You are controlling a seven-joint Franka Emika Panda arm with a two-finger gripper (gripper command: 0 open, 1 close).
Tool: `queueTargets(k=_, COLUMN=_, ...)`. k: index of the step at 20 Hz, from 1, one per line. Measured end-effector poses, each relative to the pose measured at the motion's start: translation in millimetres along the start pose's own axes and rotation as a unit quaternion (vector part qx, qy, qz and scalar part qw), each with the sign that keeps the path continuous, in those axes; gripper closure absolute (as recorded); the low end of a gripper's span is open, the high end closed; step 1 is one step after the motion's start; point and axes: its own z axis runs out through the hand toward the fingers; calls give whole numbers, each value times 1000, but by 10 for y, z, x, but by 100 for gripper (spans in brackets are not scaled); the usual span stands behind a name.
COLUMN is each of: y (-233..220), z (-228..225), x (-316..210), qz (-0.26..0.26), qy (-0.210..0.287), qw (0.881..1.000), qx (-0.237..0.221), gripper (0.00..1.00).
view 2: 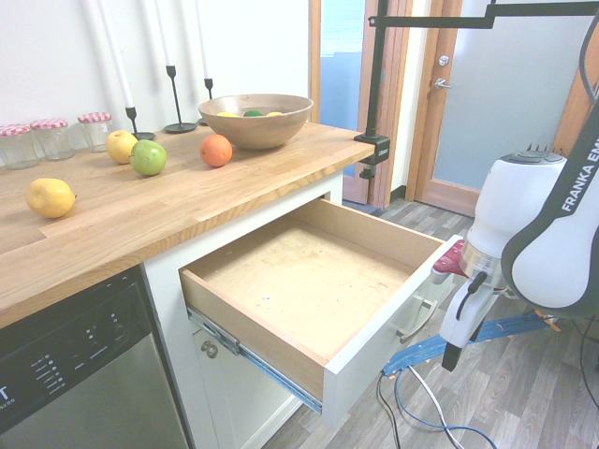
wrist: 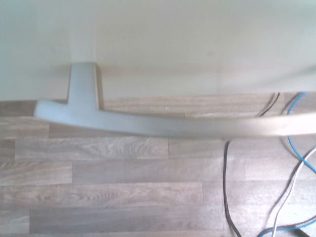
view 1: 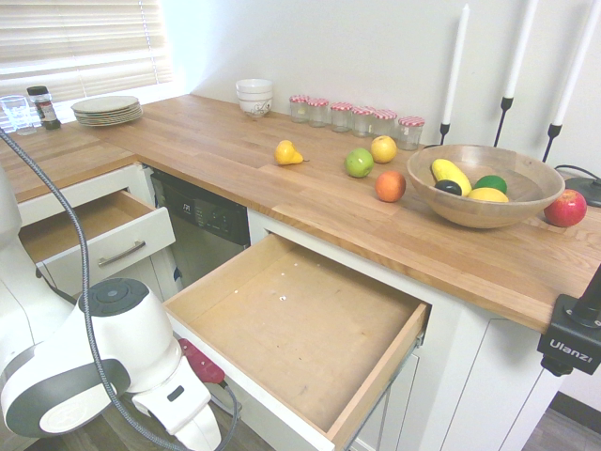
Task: Close the drawer
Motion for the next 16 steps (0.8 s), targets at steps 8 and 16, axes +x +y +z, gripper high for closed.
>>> queueTargets(k=8, y=-110, z=1, x=35, qz=-5, qy=9, qw=1000, qx=12, gripper=100)
queueTargets(k=16, y=-167, z=-16, x=52, qz=-3, qy=11, qw=1000, qx=17, gripper=100)
